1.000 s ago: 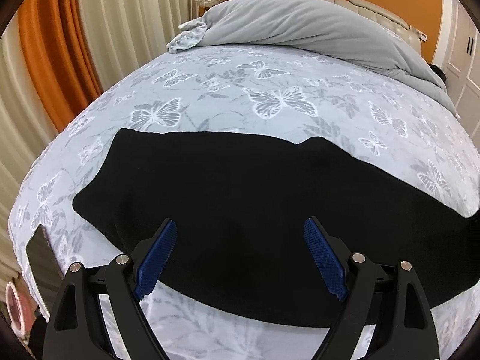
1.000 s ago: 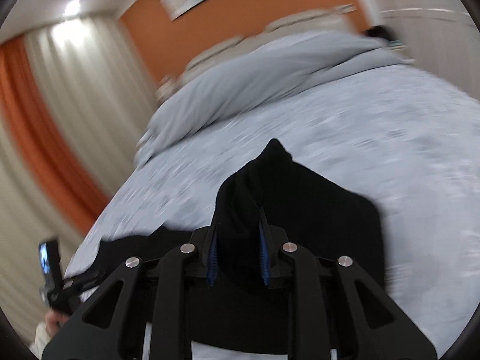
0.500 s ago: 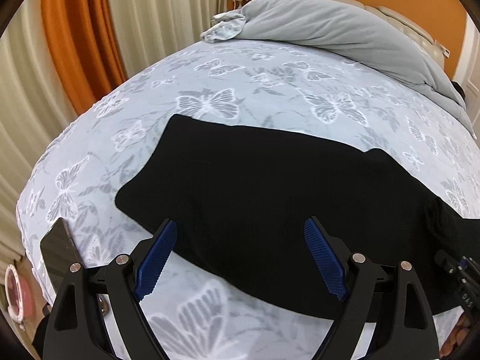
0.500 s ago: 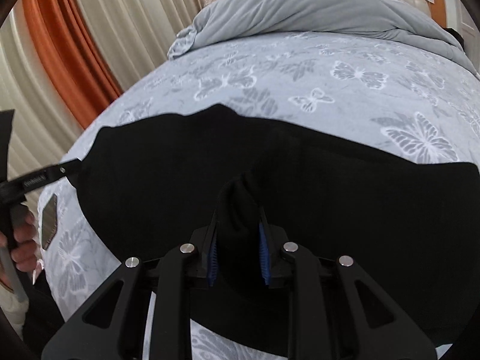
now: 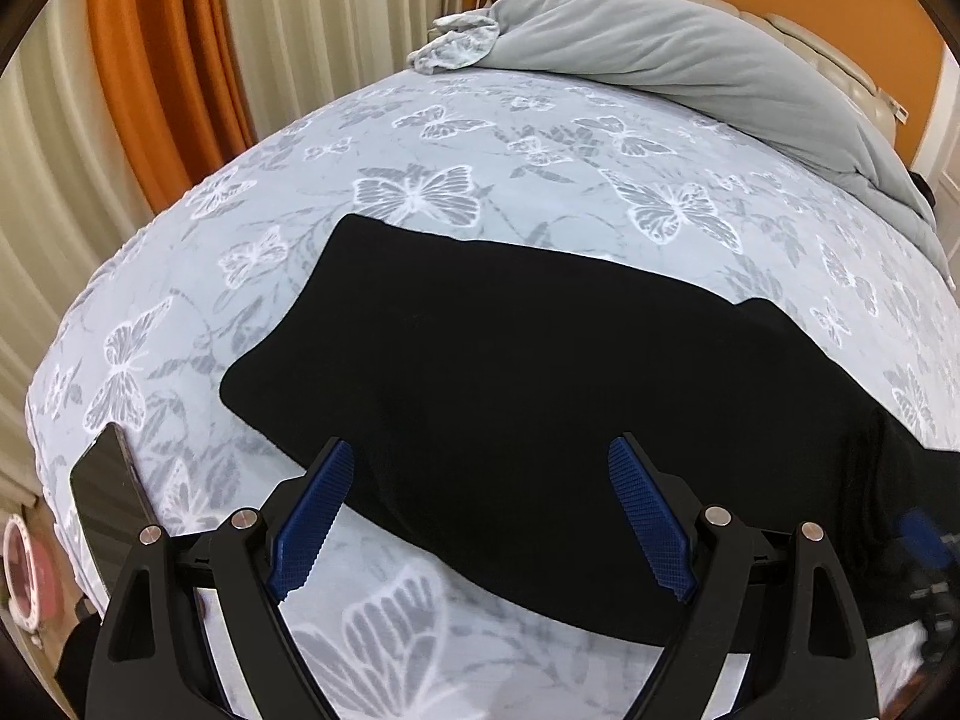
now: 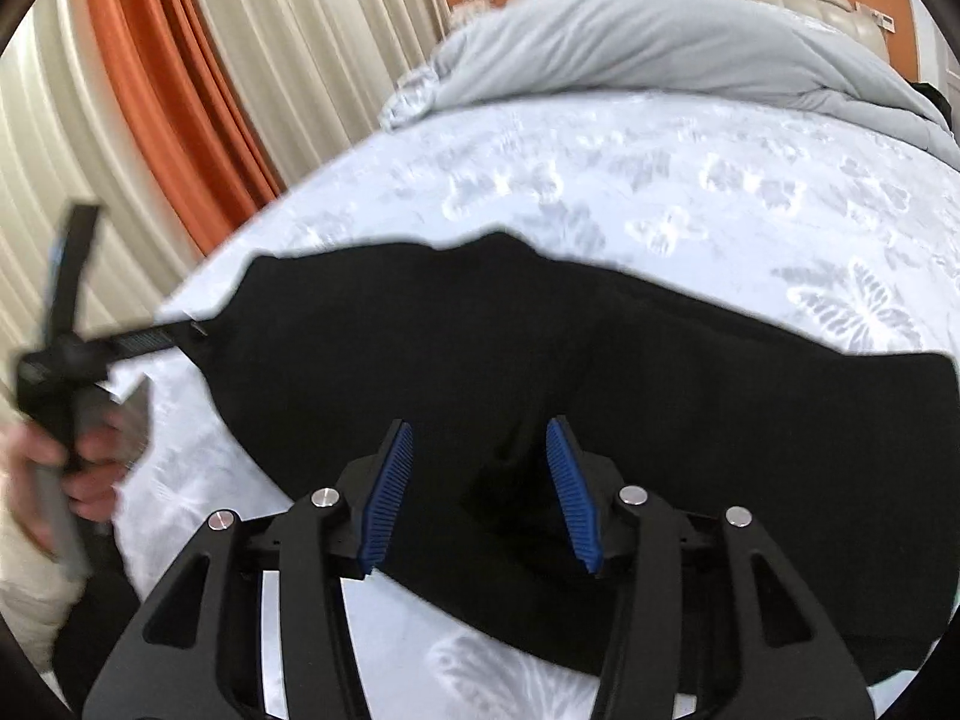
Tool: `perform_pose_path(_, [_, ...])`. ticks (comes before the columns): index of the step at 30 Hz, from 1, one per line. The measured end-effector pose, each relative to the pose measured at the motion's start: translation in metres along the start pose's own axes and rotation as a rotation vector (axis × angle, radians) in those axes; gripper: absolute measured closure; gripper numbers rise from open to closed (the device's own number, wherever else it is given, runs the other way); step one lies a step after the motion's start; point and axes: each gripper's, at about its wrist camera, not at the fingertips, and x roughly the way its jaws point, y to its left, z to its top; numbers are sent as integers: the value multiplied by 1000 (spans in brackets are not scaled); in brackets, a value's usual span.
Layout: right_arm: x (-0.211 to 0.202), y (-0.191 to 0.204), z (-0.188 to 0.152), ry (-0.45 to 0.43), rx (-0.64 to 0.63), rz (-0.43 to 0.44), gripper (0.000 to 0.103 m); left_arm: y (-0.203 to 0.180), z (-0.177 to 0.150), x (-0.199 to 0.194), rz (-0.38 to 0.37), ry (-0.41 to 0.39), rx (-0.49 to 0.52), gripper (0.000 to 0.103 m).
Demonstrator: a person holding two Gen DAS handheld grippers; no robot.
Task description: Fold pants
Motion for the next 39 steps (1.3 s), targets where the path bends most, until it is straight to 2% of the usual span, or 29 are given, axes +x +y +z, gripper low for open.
perform_pose_path(2, [-18, -10, 3, -38, 13, -20, 46, -5, -1, 1, 1, 4, 5, 18])
perform_pose_path(5, [-47, -39, 0, -83, 62, -74, 46, -10, -1, 2, -6, 8, 5, 18])
perform_pose_path(11, [-85, -96, -11, -117, 155, -185, 46, -32, -2, -6, -29, -12, 22, 18])
perform_pose_path(13, [-97, -113, -16, -126, 168, -230, 45, -41, -4, -8, -55, -18, 26, 18])
perform_pose_path(16, [-115, -145, -28, -133, 223, -295, 44, -44, -5, -9, -150, 2, -8, 17])
perform_pose_path(17, [-120, -154, -32, -132, 243, -314, 44, -39, -5, -5, -206, 34, -50, 17])
perform_pose_path(19, [-127, -174, -40, -119, 286, -335, 43, -24, -5, 3, -259, 87, -132, 17])
perform_pose_path(21, [-129, -188, -49, -104, 330, -343, 42, -3, -4, 13, -270, 119, -226, 17])
perform_pose_path(25, [-123, -200, -60, -70, 370, -345, 41, 46, 1, 24, -225, 121, -356, 17])
perform_pose_path(26, [-119, -200, -62, -61, 384, -330, 36, 55, 2, 24, -217, 119, -373, 17])
perform_pose_path(28, [-113, -198, -64, -51, 400, -313, 31, 80, 4, 28, -213, 115, -426, 17])
perform_pose_path(33, [-91, -184, -69, 7, 390, -274, 31, 139, -4, 54, -199, 169, -613, 17])
perform_pose_path(35, [-86, -180, -69, 18, 386, -280, 30, 150, -6, 70, -229, 209, -668, 16])
perform_pose_path(36, [-84, -178, -69, 17, 384, -281, 30, 152, -5, 71, -237, 183, -683, 13])
perform_pose_path(39, [-84, -176, -67, 11, 389, -279, 28, 143, 1, 71, -249, 142, -658, 14])
